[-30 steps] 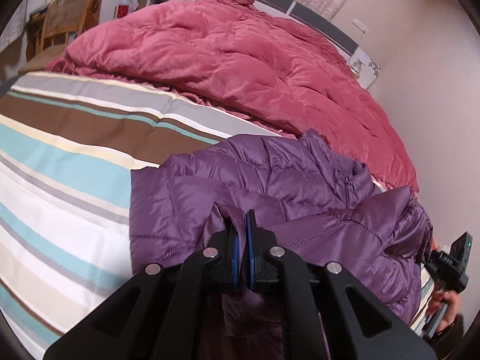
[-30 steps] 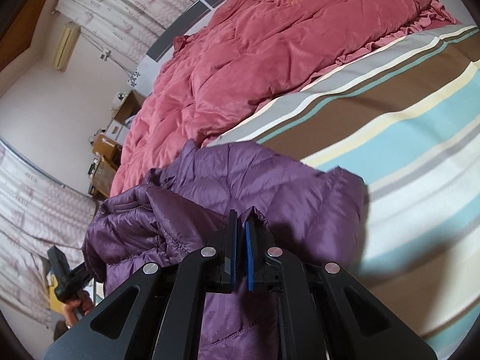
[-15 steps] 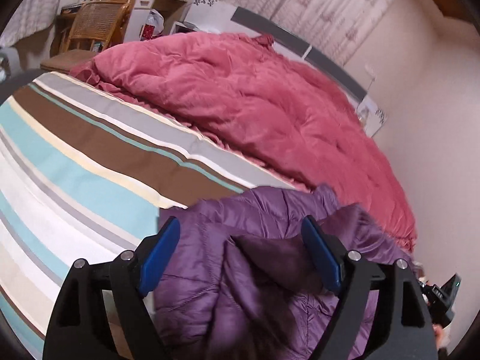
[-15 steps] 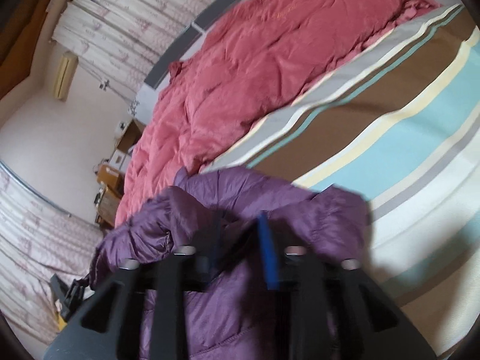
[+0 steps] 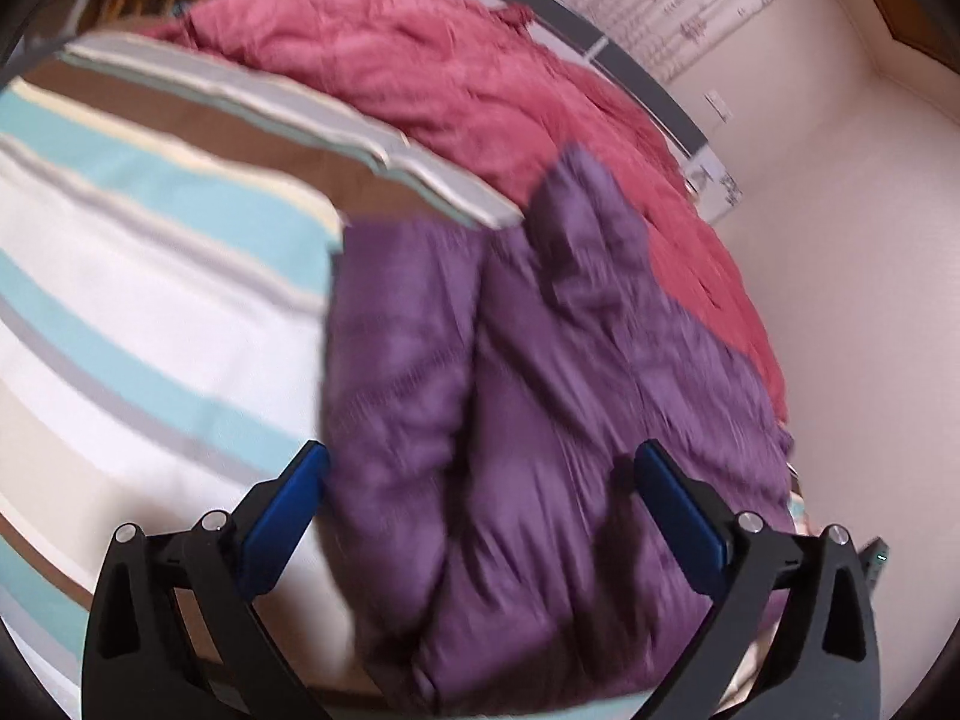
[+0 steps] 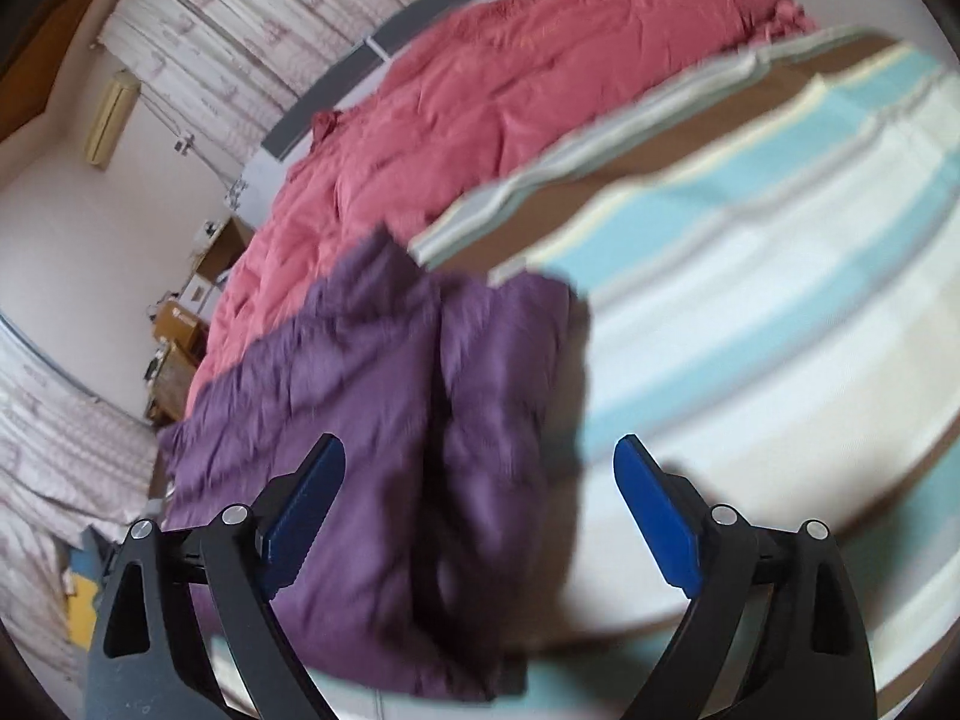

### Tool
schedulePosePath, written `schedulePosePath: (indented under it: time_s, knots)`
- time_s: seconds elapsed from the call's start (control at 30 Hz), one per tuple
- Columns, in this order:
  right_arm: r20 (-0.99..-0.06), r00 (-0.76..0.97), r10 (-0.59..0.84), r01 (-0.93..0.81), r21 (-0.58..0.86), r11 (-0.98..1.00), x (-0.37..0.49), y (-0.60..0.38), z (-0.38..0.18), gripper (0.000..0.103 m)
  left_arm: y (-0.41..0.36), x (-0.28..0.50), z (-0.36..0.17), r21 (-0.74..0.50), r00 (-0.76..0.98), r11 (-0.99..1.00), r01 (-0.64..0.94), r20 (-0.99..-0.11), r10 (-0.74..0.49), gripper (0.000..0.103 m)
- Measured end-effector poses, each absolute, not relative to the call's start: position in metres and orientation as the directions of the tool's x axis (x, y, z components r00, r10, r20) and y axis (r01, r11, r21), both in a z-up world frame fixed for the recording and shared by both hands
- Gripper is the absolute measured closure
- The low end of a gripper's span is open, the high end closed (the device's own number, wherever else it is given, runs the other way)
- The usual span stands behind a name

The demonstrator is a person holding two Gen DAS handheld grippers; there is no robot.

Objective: Fold large clothes

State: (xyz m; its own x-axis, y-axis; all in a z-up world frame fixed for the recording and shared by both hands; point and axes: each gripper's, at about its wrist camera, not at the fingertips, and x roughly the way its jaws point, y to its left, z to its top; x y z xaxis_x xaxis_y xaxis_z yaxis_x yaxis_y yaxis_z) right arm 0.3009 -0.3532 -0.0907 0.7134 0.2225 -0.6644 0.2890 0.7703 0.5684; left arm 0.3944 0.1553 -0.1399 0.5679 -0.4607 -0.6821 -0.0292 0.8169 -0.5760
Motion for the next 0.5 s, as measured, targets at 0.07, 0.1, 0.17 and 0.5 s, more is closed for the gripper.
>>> schedulePosePath:
  time_s: [0.07,0.1,0.17,0.5]
  knots:
    - [-0.66,0.694,0.288,0.26,0.603,0.754,0.3,-0.347,-0.101,0.012,0.147,0.389,-0.145,-0.585,0.549,0.811,-0.012,-0.682,-0.484,0.003]
    - [-0.653,0.687,0.318,0.244,0.619,0.746,0.301,-0.343,-0.106,0.012,0.145,0.388,-0.146,-0.588,0.545,0.809,-0.013,-0.682,-0.488,0.003]
    - [-0.642,0.68,0.353,0.225,0.642,0.733,0.303,-0.337,-0.112,0.012,0.141,0.387,-0.15,-0.612,0.532,0.79,-0.02,-0.676,-0.51,0.008]
    - [-0.57,0.669,0.477,0.129,0.721,0.681,0.303,-0.315,-0.114,0.079,0.128,0.36,-0.15,-0.667,0.487,0.745,0.018,-0.645,-0.589,0.076]
